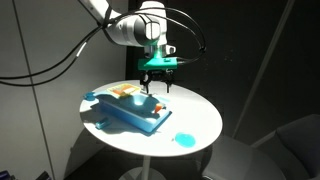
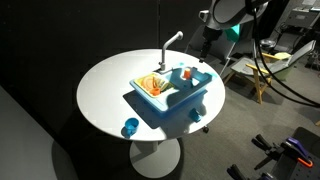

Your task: Remove the orange cup from the sink and place it on the table without changing its upside down position

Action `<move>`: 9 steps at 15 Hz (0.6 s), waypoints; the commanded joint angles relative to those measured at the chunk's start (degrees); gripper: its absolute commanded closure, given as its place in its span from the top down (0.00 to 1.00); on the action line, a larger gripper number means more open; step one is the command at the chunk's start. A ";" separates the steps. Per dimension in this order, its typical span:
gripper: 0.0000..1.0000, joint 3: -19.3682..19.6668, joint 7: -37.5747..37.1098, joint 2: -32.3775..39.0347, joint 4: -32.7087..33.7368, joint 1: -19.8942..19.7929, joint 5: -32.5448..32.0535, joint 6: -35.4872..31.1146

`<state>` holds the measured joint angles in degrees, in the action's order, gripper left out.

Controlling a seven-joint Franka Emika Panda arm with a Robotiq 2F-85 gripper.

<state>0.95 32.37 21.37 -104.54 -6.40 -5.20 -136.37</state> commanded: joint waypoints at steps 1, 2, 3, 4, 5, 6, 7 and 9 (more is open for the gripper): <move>1.00 -0.79 -3.78 2.27 3.54 0.01 0.62 -0.49; 1.00 -1.02 -4.40 2.58 3.98 0.05 0.73 -0.28; 1.00 -1.23 -5.01 2.71 4.15 0.14 0.83 -0.11; 1.00 -1.29 -5.82 2.51 4.07 0.33 0.55 0.27; 1.00 -1.30 -6.47 2.21 3.98 0.42 0.45 0.85; 1.00 -1.34 -5.08 1.72 2.45 0.16 -0.24 -0.09; 1.00 -1.37 -5.55 1.72 2.50 0.29 -0.23 -0.09; 1.00 -1.39 -5.77 1.72 2.52 0.36 -0.22 -0.09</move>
<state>-0.05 26.75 23.10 -102.12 -5.71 -5.20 -136.61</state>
